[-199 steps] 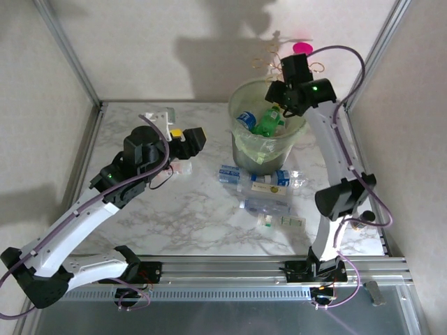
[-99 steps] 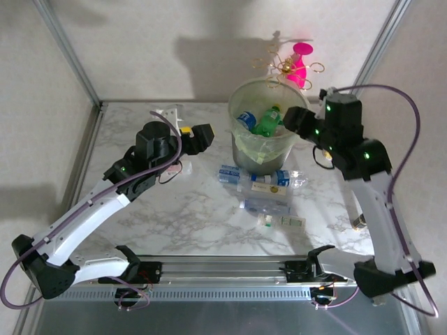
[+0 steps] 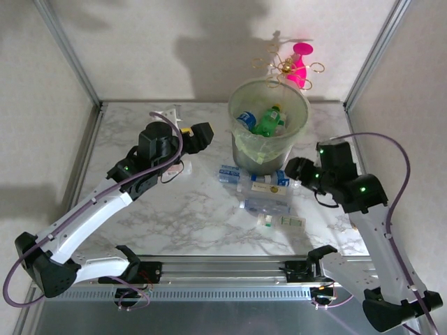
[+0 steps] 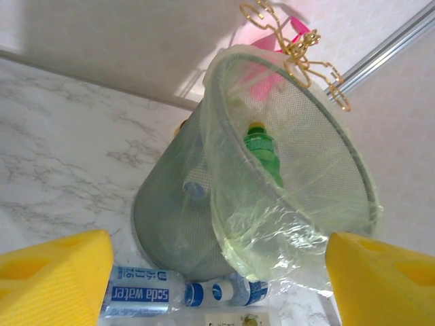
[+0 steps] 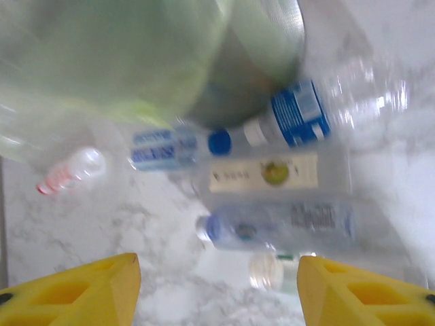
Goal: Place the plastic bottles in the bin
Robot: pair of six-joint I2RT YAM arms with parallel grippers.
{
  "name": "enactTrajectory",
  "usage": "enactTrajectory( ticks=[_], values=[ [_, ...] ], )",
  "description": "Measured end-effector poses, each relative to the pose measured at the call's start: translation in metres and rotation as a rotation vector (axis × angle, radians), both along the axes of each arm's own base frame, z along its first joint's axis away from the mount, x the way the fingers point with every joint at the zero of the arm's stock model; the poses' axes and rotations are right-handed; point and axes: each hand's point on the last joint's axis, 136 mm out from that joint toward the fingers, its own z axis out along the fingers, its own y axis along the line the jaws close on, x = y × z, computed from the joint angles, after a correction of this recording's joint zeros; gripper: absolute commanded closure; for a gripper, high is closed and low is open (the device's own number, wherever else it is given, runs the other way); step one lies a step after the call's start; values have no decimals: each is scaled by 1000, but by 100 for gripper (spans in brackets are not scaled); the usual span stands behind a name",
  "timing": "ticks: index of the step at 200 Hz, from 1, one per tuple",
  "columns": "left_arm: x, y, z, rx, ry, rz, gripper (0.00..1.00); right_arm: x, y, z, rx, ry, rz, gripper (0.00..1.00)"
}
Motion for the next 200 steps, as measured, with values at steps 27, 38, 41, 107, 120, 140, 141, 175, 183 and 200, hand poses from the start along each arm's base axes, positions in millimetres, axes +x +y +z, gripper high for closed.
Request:
enactTrajectory(
  ticks=[27,38,41,107,120,140,141,175,183,200],
  values=[
    [-1,3,-9,5,20,13,19,-20,0,-54,-34,209,14,27],
    [-2,5,-10,5,21,18,19,-26,0,-66,-57,264,24,24],
    [-3,5,-10,4,21,20,19,-26,0,-68,-64,272,30,23],
    [-20,26,0,-13,-3,53,19,-27,29,-117,-203,352,235,1],
    [-23,30,3,-17,-10,59,19,-30,34,-129,-248,379,279,1],
    [-28,37,5,-16,-13,71,19,-37,48,-142,-328,388,379,2],
    [-28,37,5,-16,-13,71,19,-37,48,-142,-331,388,383,2],
    [-35,47,7,-21,-17,94,18,-49,74,-151,-437,371,565,10],
    [-36,49,6,-19,-16,98,19,-51,77,-153,-463,368,590,11],
    [-37,52,6,-17,-16,109,19,-52,86,-158,-533,357,650,12]
  ],
)
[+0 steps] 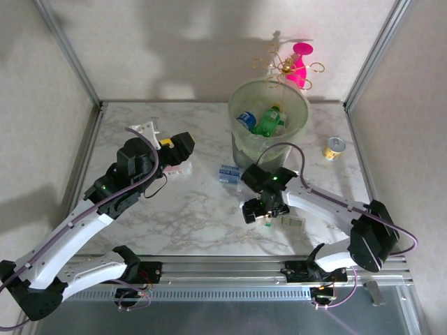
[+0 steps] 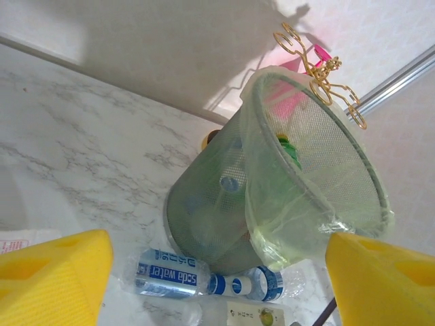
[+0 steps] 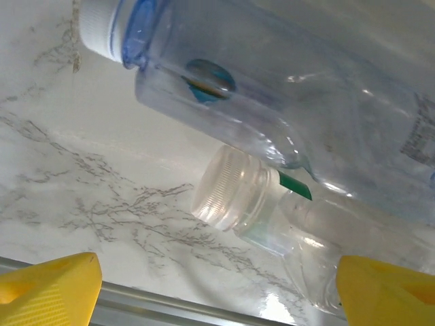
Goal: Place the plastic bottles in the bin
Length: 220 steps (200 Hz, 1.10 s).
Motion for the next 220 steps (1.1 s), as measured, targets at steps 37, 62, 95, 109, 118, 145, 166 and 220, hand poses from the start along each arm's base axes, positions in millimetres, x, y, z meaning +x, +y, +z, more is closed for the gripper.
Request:
enactTrajectory(
  ticks=[37,62,95,109,118,145,166,220],
  values=[
    [0,6,-1,6,4,18,18,5,28,-9,-133,-50,176,15],
    [1,7,-2,8,7,21,18,7,39,-17,-193,-55,241,18],
    [2,9,-4,11,10,27,18,2,33,-32,-280,-24,279,20],
    [2,10,-7,15,16,30,18,0,31,-35,-303,-17,289,20],
    [2,10,-7,16,18,32,18,0,29,-37,-317,-14,292,20],
    [3,12,-8,16,18,36,18,0,27,-41,-341,-6,295,20],
    [3,12,-8,16,18,38,18,-1,25,-44,-351,1,296,20],
    [2,16,-12,19,23,46,18,-4,26,-46,-343,20,297,20]
  ],
)
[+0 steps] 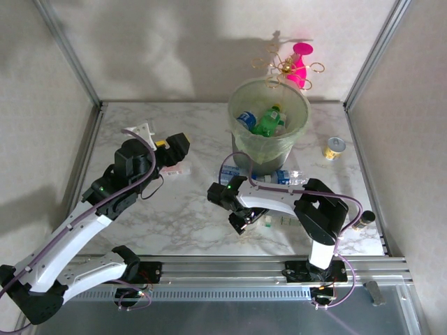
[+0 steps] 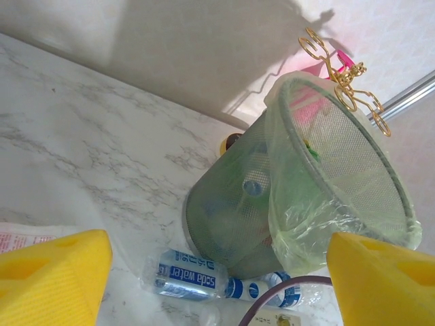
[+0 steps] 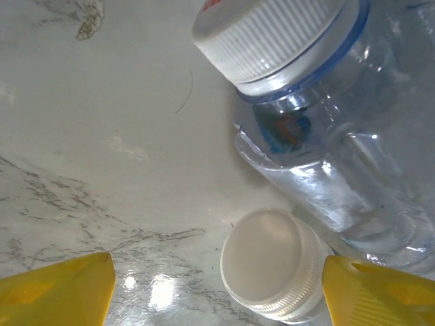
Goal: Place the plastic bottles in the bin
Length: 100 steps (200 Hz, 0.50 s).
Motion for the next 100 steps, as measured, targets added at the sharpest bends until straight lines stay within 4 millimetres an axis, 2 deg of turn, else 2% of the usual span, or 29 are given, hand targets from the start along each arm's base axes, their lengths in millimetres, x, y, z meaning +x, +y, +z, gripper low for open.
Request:
enactTrajectory(
  ticks=[66,100],
  values=[
    [2,4,-2,1,5,9,18,-19,4,-6,38,102,-7,21],
    [3,6,-3,0,6,14,18,-25,10,3,94,119,-27,20]
  ],
)
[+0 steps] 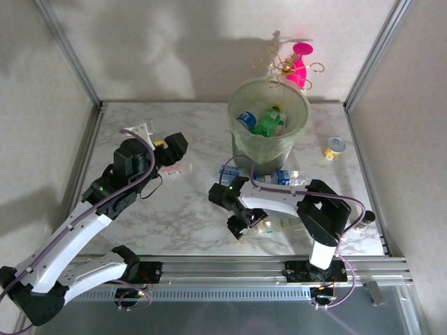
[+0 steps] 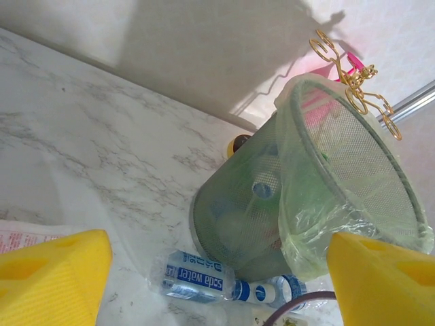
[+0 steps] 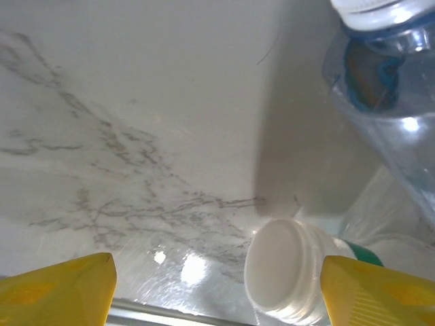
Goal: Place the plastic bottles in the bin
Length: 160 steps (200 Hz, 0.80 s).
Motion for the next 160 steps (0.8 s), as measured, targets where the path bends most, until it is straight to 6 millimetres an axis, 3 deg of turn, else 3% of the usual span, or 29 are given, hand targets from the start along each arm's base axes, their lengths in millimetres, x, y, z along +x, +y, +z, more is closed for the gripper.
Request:
enactTrajectory(
  ticks=[19,40,54,71,103,118,138,160],
  values=[
    [1,0,0,-2,-1,-2,18,0,6,17,78,-12,-50,20],
    [1,0,0,1,0,-5,18,9,8,51,220,-54,-175,21],
    [2,-1,-1,4,0,-6,18,21,1,78,342,-99,-311,22],
    [3,-1,-2,9,0,-7,18,33,-23,98,463,-144,-524,24],
    [3,-2,-2,16,1,-12,18,34,-84,92,501,-161,-905,27],
    [3,-2,-2,15,1,-13,18,33,-106,84,480,-159,-1044,23],
    [3,-2,-2,16,0,-16,18,31,-118,75,438,-145,-1141,18],
    [0,-1,-2,17,-3,-17,18,30,-123,65,393,-116,-1238,19]
  ],
)
